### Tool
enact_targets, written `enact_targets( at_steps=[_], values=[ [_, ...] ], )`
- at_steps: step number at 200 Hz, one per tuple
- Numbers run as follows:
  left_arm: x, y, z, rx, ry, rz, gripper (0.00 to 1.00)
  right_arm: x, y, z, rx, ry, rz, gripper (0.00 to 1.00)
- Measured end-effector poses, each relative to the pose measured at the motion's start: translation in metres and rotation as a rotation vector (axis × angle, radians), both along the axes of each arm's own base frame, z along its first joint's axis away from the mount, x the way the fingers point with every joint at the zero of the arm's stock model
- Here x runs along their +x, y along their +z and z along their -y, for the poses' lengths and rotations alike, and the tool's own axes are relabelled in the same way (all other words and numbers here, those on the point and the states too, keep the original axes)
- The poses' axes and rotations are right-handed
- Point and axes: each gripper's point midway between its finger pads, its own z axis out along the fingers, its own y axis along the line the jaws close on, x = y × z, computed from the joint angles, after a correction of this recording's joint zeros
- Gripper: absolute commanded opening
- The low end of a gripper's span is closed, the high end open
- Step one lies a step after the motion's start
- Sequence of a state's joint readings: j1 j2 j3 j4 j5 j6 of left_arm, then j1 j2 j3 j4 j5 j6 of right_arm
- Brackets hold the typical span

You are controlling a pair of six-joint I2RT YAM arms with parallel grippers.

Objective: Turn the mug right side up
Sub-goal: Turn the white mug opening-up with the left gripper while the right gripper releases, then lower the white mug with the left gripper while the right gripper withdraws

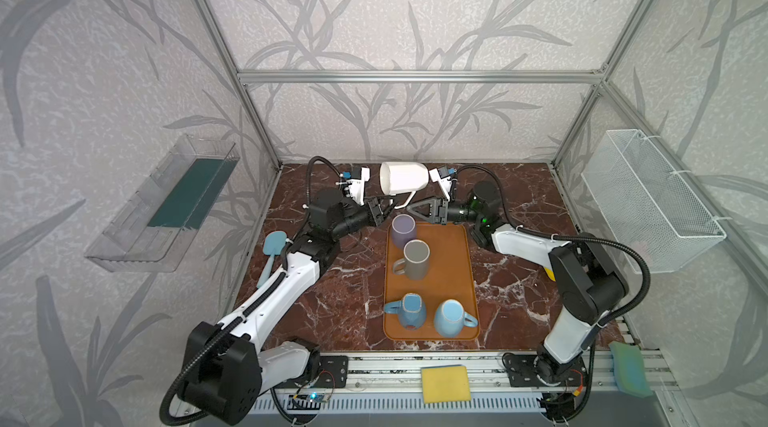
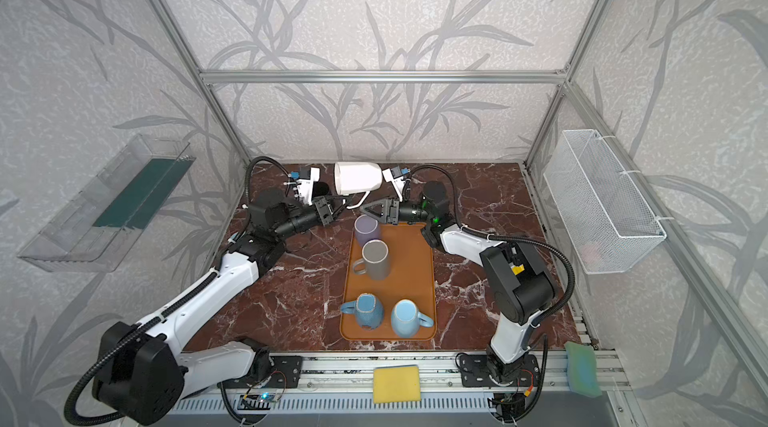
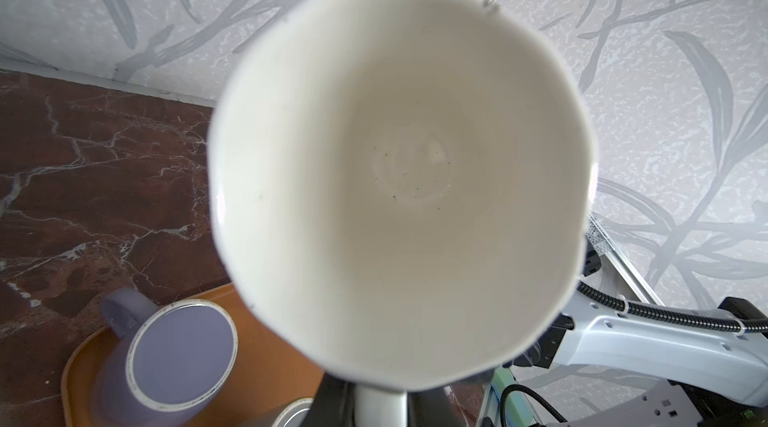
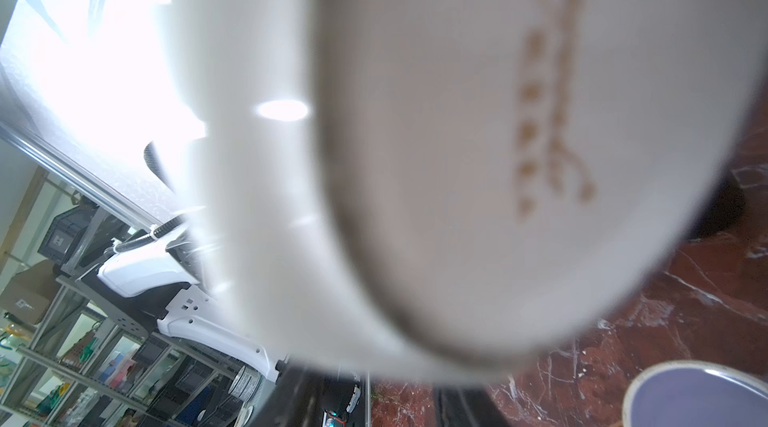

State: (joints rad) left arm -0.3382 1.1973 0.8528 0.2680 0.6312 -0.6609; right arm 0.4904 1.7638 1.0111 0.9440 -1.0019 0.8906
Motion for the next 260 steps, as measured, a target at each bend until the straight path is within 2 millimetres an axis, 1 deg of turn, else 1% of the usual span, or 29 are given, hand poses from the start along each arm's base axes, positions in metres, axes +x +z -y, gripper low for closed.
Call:
enact_targets(
  at_steps=[36,80,99,137,194,212,247,260],
  values=[
    [0.007,-0.01,-0.002,0.033,0.027,-0.02,0.0,0.005,-0.002,0.005,-0.002,-0.019,-0.006,0.43],
    [0.016,-0.034,-0.004,0.085,0.049,-0.072,0.0,0.008,-0.003,0.008,-0.002,-0.029,-0.006,0.43],
    [0.021,-0.041,-0.005,0.108,0.06,-0.084,0.0,0.009,-0.004,0.009,-0.005,-0.032,-0.011,0.43],
    [0.034,-0.047,-0.006,0.154,0.089,-0.089,0.0,0.009,-0.012,0.013,-0.014,-0.04,-0.027,0.42],
    [0.058,-0.062,-0.014,0.264,0.158,-0.108,0.0,0.009,-0.03,0.025,-0.049,-0.067,-0.072,0.41],
    [0.066,-0.07,-0.018,0.307,0.18,-0.124,0.0,0.006,-0.028,0.031,-0.055,-0.076,-0.069,0.41],
    [0.078,-0.088,-0.026,0.401,0.222,-0.155,0.0,0.002,-0.018,0.038,-0.069,-0.094,-0.028,0.4],
    [0.08,-0.095,-0.03,0.434,0.236,-0.169,0.0,0.001,-0.019,0.041,-0.081,-0.1,-0.027,0.4]
  ],
)
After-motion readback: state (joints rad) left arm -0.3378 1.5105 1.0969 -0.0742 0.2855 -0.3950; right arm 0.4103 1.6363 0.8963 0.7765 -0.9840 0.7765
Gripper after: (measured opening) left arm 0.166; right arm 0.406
